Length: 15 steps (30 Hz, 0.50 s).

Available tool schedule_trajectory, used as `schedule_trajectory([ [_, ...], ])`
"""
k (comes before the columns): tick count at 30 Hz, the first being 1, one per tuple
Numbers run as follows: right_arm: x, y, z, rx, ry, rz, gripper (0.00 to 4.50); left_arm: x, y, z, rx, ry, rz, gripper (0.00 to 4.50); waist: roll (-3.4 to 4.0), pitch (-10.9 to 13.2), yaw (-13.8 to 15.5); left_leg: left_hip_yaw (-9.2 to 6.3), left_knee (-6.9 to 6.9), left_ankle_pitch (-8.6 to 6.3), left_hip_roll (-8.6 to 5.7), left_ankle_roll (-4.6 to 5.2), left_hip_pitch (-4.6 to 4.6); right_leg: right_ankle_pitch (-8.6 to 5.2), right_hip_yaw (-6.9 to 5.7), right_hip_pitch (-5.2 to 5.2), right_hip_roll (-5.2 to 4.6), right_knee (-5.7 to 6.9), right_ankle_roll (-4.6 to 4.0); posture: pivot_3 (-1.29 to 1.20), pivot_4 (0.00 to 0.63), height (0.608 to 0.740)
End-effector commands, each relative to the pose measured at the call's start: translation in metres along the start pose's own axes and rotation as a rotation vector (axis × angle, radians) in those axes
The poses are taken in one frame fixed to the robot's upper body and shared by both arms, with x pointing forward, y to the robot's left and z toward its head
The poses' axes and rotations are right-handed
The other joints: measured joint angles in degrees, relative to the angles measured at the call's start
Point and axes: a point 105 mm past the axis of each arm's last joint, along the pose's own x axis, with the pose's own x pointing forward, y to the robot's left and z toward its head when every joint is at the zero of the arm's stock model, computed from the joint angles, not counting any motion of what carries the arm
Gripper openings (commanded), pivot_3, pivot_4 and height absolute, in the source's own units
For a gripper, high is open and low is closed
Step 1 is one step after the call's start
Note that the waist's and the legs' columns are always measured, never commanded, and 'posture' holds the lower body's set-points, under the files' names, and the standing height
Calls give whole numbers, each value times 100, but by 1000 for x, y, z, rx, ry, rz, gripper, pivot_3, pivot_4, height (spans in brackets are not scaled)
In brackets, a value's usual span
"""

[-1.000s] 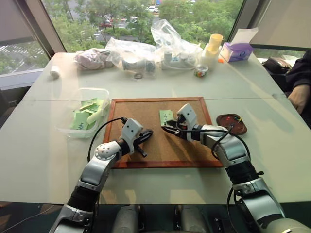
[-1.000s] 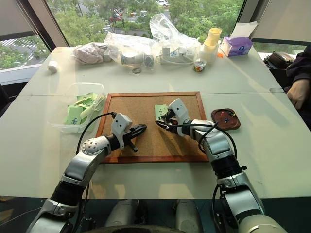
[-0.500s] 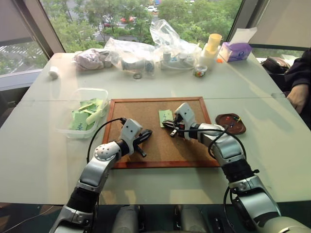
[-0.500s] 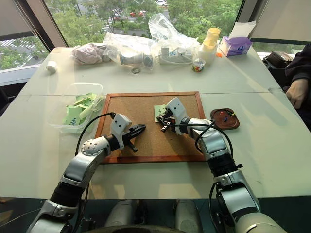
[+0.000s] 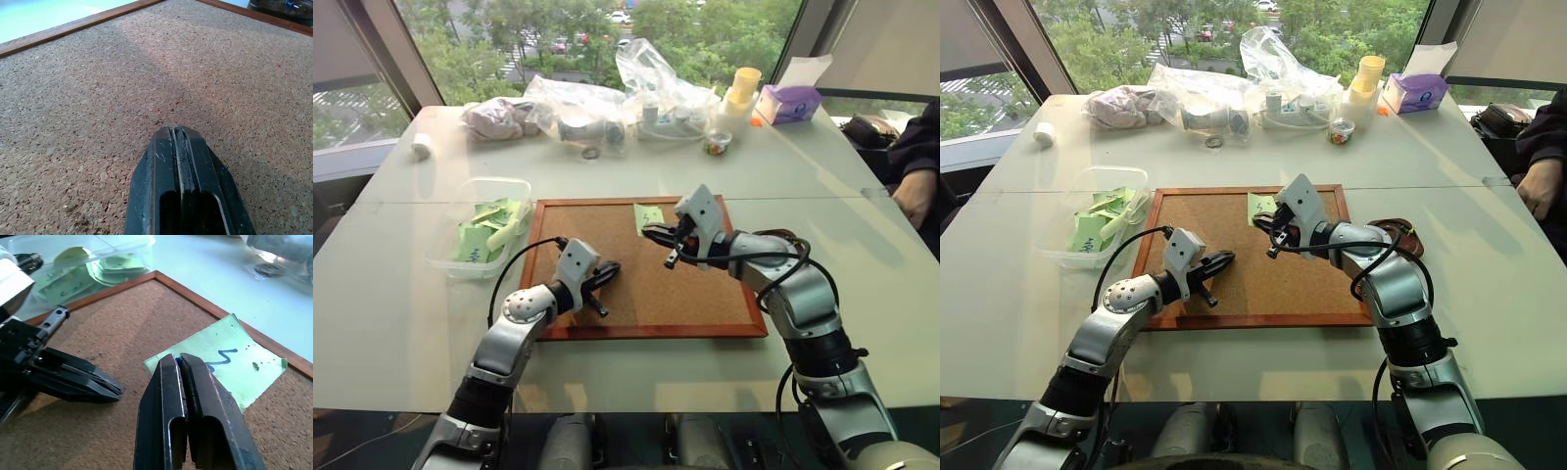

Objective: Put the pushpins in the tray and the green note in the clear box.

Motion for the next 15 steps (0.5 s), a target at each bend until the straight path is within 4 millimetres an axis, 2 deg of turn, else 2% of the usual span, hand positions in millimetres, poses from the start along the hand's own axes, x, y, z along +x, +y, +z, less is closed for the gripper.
schedule_trajectory([
  [1,-8,11,14,-50,-32,38,32,-14,17,-9,-169,46,6,0,-4,3,-11,0,0,0,0,0,0,0,0,-1,0,0,0,0,150,740],
  [4,-12,14,15,-57,-27,50,32,-20,19,20,-315,-58,-79,0,-30,20,-34,0,-1,0,4,0,-3,-1,0,-7,4,2,-2,0,150,740],
  [7,-15,16,12,-69,-13,54,0,-26,19,38,-385,-92,-187,970,-58,43,-11,0,-3,3,5,-5,-18,-2,0,-21,6,4,-4,0,150,740],
  [9,-15,16,11,-73,-9,51,0,-28,17,42,-390,-77,-233,1930,-66,47,15,-3,0,24,0,-40,-41,-2,-2,-35,5,2,-3,0,150,740],
  [14,-15,15,11,-82,-10,39,0,-27,17,72,-493,-161,-321,4419,-79,55,36,-5,8,24,-7,-38,-81,-1,-4,-61,3,-3,-1,0,150,740],
  [15,-15,15,11,-83,-11,36,0,-24,17,76,-517,-176,-323,4467,-85,59,33,-5,8,25,-8,-39,-85,-1,-5,-66,4,-3,-1,0,150,740],
])
